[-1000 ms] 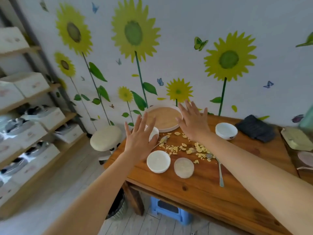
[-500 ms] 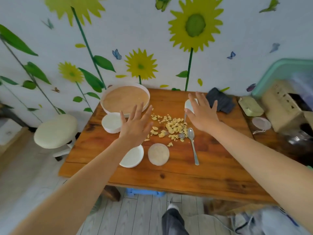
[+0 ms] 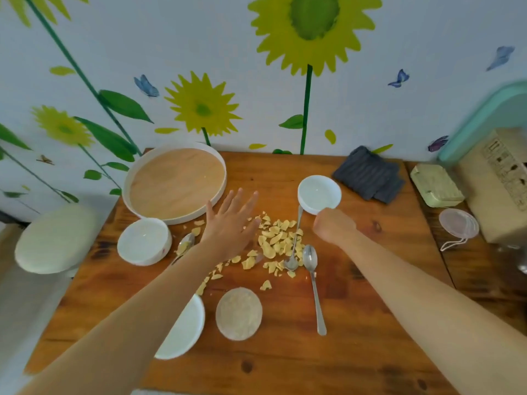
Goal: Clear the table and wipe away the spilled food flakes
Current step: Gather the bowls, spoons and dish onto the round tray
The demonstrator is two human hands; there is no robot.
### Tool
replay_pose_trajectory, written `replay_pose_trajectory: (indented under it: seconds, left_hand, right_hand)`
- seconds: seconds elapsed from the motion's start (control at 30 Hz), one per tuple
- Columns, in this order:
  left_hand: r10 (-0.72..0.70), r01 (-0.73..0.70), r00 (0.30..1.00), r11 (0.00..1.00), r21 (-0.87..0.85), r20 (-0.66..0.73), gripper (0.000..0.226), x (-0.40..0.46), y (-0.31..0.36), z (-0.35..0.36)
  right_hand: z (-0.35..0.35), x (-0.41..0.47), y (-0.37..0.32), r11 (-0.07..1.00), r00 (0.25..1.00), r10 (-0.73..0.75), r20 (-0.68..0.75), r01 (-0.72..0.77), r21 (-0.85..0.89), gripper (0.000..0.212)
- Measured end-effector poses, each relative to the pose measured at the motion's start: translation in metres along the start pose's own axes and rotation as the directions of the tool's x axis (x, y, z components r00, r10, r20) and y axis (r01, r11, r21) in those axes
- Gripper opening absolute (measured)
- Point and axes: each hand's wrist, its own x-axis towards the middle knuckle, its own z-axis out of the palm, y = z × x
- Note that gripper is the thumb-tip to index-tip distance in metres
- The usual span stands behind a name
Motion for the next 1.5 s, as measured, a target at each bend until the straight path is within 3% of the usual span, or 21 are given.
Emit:
replay_pose_trajectory:
  seconds: [0.1,0.27,0.4,0.53,0.6,0.7,0.8,0.9,0.97,1.03,1.17,1.3,1.5]
  left_hand:
    - [-0.004,0.004,0.998,1.0,-0.005,0.062,0.057,0.025,0.002,0.017]
    - [-0.018,0.024,0.989,0.999,-0.043,0.15,0.058,0.047,-0.003,0.037]
    - [-0.028,0.045,0.98,0.996,-0.081,0.195,0.059,0.059,-0.008,0.048]
    - [-0.019,0.044,0.977,0.992,-0.115,0.213,0.059,0.07,-0.01,0.048]
    - [-0.014,0.041,0.979,0.991,-0.131,0.204,0.058,0.078,-0.011,0.043]
    - [0.007,0.021,0.987,0.986,-0.166,0.163,0.053,0.094,-0.011,0.03]
    - [0.017,0.02,0.988,0.971,-0.238,0.151,0.045,0.111,-0.011,0.016]
    - [0.05,0.008,0.984,0.945,-0.326,0.17,0.034,0.129,-0.002,0.006]
    - [0.044,0.027,0.982,0.931,-0.365,0.184,0.03,0.14,0.01,0.003]
    - [0.018,0.075,0.977,0.903,-0.423,0.212,0.029,0.15,0.024,0.005]
    - [0.035,0.111,0.954,0.88,-0.462,0.296,0.03,0.168,0.049,0.018]
    - [0.051,0.129,0.934,0.875,-0.467,0.355,0.024,0.184,0.06,0.031]
    - [0.035,0.17,0.925,0.851,-0.496,0.378,0.038,0.199,0.063,0.044]
  right_hand:
    - [0.022,0.024,-0.004,0.998,0.995,-0.031,0.094,0.026,0.056,0.018]
    - [0.052,0.05,-0.02,0.961,0.995,0.088,0.044,-0.096,0.259,0.017]
    - [0.06,0.06,-0.032,0.943,0.982,0.187,0.027,-0.187,0.274,0.007]
    - [0.057,0.061,-0.04,0.946,0.974,0.199,0.105,-0.219,0.237,0.014]
    - [0.051,0.057,-0.043,0.963,0.98,0.154,0.129,-0.178,0.202,0.019]
    - [0.032,0.052,-0.047,0.99,0.998,0.018,0.057,-0.026,0.14,0.023]
    - [-0.004,0.06,-0.045,0.98,0.998,-0.06,0.021,0.055,0.191,0.027]
    - [-0.053,0.084,-0.024,0.887,0.995,0.017,-0.102,0.032,0.461,0.027]
    - [-0.074,0.101,-0.001,0.788,0.958,0.157,-0.241,0.025,0.615,0.021]
    - [-0.073,0.114,0.022,0.725,0.917,0.287,-0.278,-0.018,0.689,0.018]
    - [-0.041,0.128,0.047,0.672,0.915,0.371,-0.156,-0.149,0.726,0.011]
    - [-0.028,0.134,0.052,0.641,0.932,0.357,-0.064,-0.195,0.742,0.012]
    - [-0.022,0.141,0.058,0.561,0.925,0.379,0.002,-0.232,0.794,0.018]
